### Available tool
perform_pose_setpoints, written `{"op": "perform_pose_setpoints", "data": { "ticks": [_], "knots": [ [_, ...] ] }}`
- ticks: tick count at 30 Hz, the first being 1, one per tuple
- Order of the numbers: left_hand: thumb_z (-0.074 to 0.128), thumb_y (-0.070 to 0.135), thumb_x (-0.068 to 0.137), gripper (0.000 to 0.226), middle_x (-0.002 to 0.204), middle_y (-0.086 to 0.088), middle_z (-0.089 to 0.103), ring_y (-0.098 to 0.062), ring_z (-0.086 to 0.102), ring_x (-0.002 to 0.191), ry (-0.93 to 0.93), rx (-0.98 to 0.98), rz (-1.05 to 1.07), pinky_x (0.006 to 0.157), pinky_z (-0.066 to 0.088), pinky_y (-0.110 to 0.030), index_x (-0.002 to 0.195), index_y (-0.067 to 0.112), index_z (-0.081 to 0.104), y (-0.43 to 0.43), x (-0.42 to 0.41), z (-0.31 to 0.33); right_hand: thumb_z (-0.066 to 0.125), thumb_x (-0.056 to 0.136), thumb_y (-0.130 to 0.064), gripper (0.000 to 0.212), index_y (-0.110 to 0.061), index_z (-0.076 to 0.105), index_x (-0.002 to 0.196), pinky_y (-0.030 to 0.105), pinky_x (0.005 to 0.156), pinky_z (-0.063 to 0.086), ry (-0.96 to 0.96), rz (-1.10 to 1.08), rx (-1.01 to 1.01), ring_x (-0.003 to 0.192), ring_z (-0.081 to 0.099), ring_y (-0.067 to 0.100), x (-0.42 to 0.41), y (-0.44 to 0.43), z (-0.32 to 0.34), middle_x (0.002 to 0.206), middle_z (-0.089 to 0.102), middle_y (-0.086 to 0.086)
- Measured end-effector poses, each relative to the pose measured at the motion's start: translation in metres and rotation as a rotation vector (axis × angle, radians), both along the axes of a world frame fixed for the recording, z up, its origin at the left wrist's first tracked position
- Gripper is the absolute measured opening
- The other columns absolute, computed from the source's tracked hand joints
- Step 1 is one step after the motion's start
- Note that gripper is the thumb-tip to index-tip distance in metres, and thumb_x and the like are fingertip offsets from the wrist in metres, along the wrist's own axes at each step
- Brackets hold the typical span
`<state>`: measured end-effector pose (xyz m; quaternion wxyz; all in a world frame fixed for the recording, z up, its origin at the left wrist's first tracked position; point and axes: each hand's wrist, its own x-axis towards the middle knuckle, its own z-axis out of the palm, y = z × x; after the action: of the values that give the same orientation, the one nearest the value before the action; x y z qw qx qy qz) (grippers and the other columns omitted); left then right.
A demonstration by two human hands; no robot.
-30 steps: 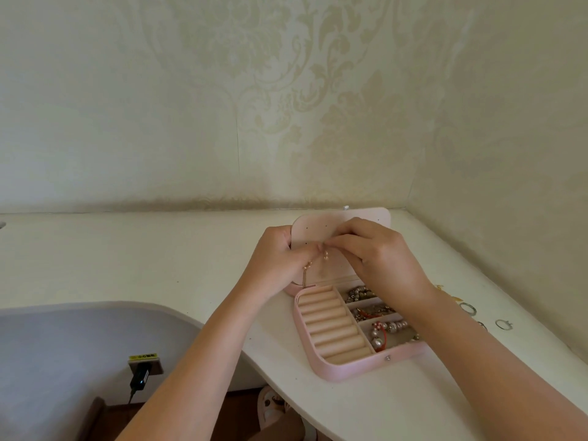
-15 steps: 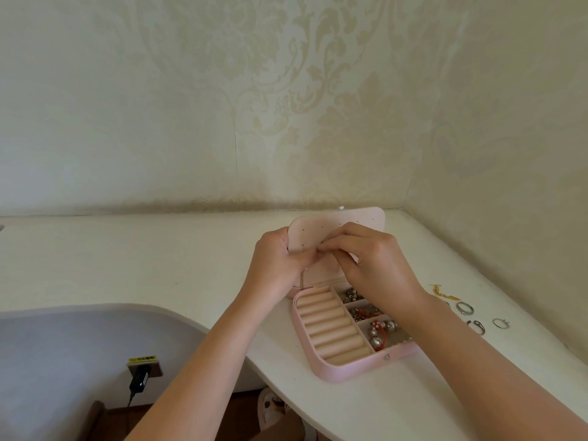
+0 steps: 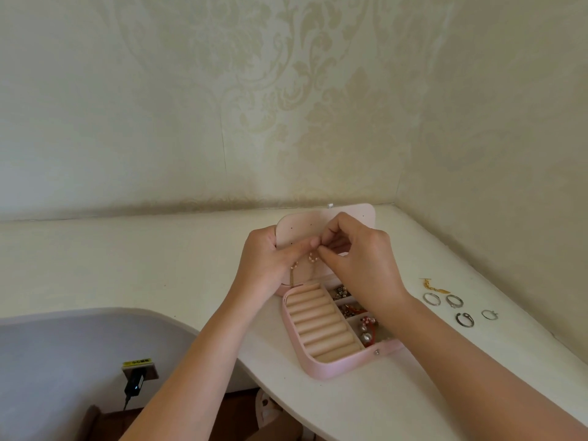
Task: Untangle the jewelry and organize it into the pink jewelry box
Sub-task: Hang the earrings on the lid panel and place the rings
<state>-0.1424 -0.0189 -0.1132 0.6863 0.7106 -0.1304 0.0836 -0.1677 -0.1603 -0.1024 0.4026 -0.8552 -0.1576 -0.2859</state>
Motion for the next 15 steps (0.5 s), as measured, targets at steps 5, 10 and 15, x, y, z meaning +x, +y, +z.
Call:
{"op": "perform_pose_setpoints", "data": {
  "ticks": [5,10,15],
  "knots": [
    [0.079,0.017,0.072,0.009,0.07,-0.006,0.071,-0.014,0.059,0.06,0.003,0.034,0.054,0.057,0.045,-0.023,0.072,0.013,0.071,-0.003,0.001,-0.001,0.077,0.07,-0.002,0.02,-0.019,0.065,0.071,0.019,0.063,0.05,0.332,-0.031,-0.01,0.057,0.059,0.006,0.013,-0.051,0.025,0.066,0.066,0.0],
    [0.08,0.024,0.07,0.012,0.061,0.008,0.07,-0.004,0.061,0.056,-0.013,0.031,0.126,0.055,0.045,-0.018,0.07,0.015,0.072,-0.007,0.002,-0.002,0.08,0.071,-0.009,0.013,-0.009,0.067,0.075,0.025,0.058,0.048,0.695,-0.407,-0.137,0.057,0.061,0.014,0.02,-0.132,0.025,0.066,0.067,0.007],
    [0.084,0.023,0.064,0.02,0.065,-0.009,0.07,-0.012,0.055,0.056,-0.025,0.092,0.075,0.057,0.041,-0.024,0.068,0.009,0.072,-0.004,0.002,0.001,0.086,0.065,-0.024,0.041,0.001,0.066,0.09,0.033,0.074,0.055,0.945,-0.523,-0.161,0.072,0.068,0.022,0.027,-0.153,0.012,0.077,0.069,0.011]
  ]
}}
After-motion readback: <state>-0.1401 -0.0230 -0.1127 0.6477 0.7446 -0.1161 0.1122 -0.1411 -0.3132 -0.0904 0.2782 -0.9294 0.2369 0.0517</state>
